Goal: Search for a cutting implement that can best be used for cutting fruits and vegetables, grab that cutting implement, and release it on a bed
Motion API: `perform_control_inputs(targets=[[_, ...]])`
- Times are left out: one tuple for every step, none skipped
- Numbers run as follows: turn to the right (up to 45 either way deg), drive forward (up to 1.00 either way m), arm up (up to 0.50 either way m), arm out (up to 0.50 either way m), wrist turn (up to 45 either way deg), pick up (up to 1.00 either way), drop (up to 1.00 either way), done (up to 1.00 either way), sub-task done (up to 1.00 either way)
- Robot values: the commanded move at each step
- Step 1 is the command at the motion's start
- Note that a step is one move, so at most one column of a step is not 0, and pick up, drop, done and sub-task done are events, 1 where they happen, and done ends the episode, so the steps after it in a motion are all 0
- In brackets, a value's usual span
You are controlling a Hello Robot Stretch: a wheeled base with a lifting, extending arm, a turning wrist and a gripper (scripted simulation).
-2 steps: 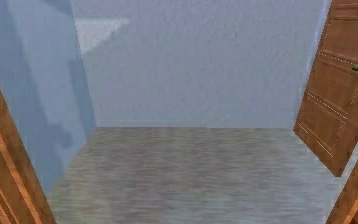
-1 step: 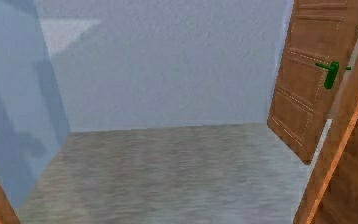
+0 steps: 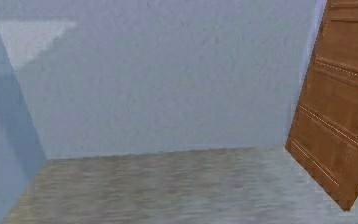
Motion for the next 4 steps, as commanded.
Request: perform_control_inputs(targets=[[15.0,0.00,0.00,0.00,0.0,0.00,0.00,0.00,0.00],[0.0,0.40,0.00,0.00,0.0,0.00,0.00,0.00,0.00],[45.0,0.00,0.00,0.00,0.0,0.00,0.00,0.00,0.00],[15.0,0.00,0.00,0.00,0.0,0.00,0.00,0.00,0.00]])
